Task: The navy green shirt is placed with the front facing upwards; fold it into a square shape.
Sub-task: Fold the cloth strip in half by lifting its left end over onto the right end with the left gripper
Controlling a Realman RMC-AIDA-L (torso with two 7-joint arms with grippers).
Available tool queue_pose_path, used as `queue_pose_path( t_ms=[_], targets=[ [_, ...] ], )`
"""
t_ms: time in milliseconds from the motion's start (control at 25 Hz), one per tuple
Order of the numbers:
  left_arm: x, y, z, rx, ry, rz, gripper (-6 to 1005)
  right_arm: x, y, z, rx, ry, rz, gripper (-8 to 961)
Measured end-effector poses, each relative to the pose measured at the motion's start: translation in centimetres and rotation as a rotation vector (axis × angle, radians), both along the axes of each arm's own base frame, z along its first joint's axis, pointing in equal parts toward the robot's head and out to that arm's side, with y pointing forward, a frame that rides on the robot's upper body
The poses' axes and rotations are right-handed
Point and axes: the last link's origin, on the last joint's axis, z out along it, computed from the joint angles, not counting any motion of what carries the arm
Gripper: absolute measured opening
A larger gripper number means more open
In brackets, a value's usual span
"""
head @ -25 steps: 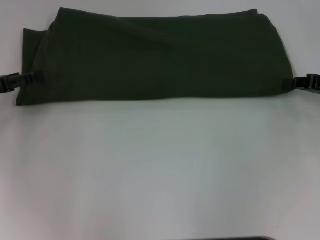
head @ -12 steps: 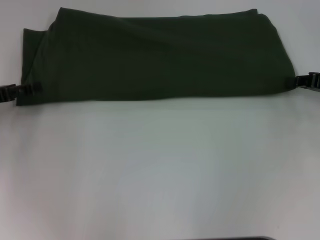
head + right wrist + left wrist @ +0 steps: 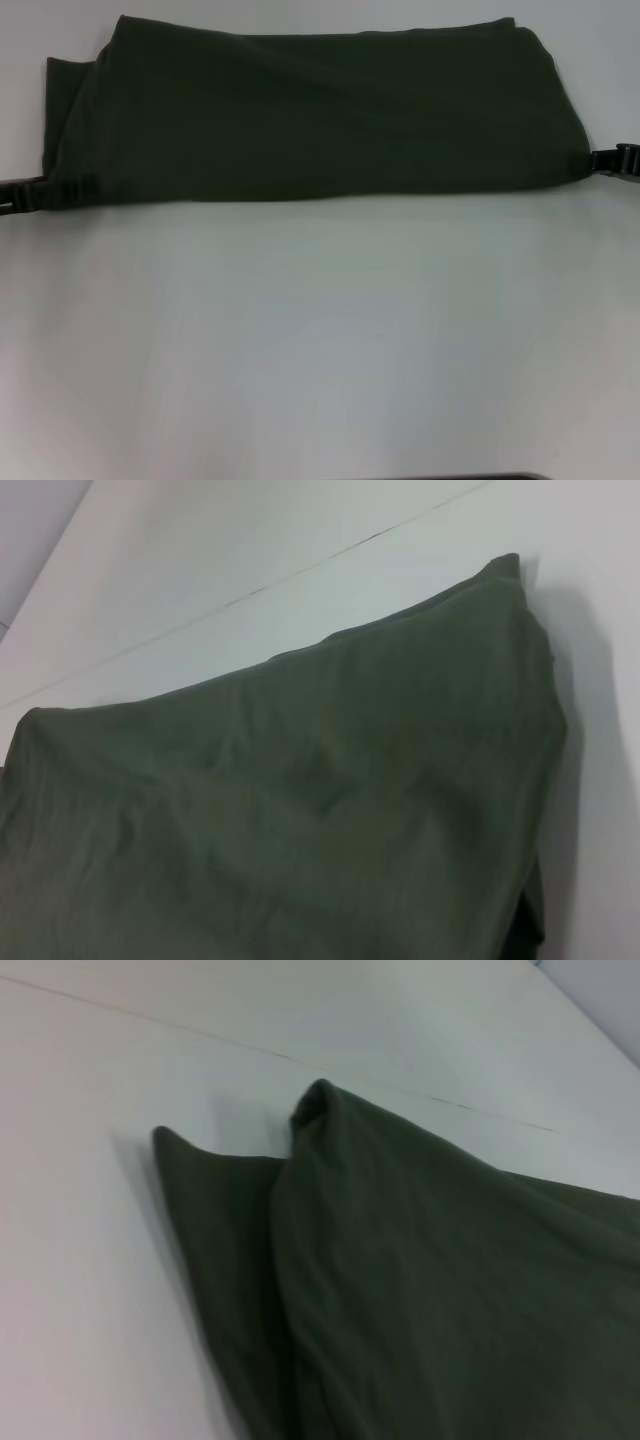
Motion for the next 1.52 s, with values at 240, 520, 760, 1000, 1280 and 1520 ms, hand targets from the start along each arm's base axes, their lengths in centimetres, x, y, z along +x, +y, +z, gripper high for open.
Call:
queue_pose_path(
  t_ms=[240, 520, 760, 1000, 1280, 1520],
  targets=[
    [0.8, -0.1, 0.3, -0.031, -0.021, -0.039, 937, 0.0, 0.1, 0.1, 0.002, -0.003, 0.002, 12],
    [1.1, 0.1, 0.6, -0.037, -0.014, -0.054, 936, 0.1, 0.2, 0.2, 0.009, -0.011, -0.003, 12],
    [0.4, 0.1, 0.6, -0.032, 0.024, -0.034, 936, 0.2, 0.2, 0.2, 0.009, -0.013, -0.003, 12],
    [0.1, -0.2, 0.4, -0.055, 0.043, -0.024, 936, 0.2, 0.2, 0.2, 0.008, -0.013, -0.005, 13],
    [0.6, -0.3, 0.3, -0.090, 0.031, -0.041, 937, 0.2, 0.1, 0.2, 0.007, -0.012, -0.005, 13],
    [1.5, 0.4, 0.1, -0.110, 0.035, -0.073, 937, 0.2, 0.1, 0.1, 0.005, -0.010, -0.005, 13]
  ],
)
